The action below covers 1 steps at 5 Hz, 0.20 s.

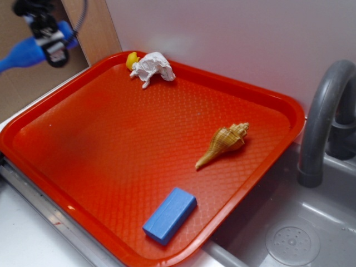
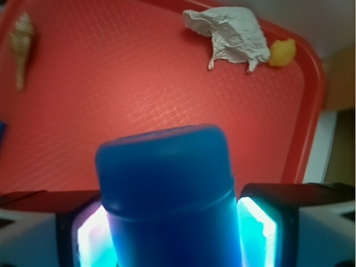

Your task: Grab the blue bottle.

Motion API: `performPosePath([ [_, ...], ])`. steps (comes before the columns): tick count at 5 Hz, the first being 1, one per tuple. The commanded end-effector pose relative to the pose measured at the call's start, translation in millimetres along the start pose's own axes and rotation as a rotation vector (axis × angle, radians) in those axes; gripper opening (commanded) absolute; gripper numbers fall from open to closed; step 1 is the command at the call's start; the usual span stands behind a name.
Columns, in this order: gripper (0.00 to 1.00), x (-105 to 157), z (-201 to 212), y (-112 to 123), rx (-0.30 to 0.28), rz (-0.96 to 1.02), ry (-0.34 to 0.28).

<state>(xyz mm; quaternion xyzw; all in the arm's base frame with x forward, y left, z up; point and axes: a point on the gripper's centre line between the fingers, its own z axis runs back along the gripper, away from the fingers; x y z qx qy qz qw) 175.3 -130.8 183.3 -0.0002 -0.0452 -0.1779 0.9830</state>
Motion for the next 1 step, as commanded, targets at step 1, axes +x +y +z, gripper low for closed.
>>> performPosePath([
  [1, 0.00, -2.4, 23.0, 7.8, -0.036, 0.064, -0.112],
])
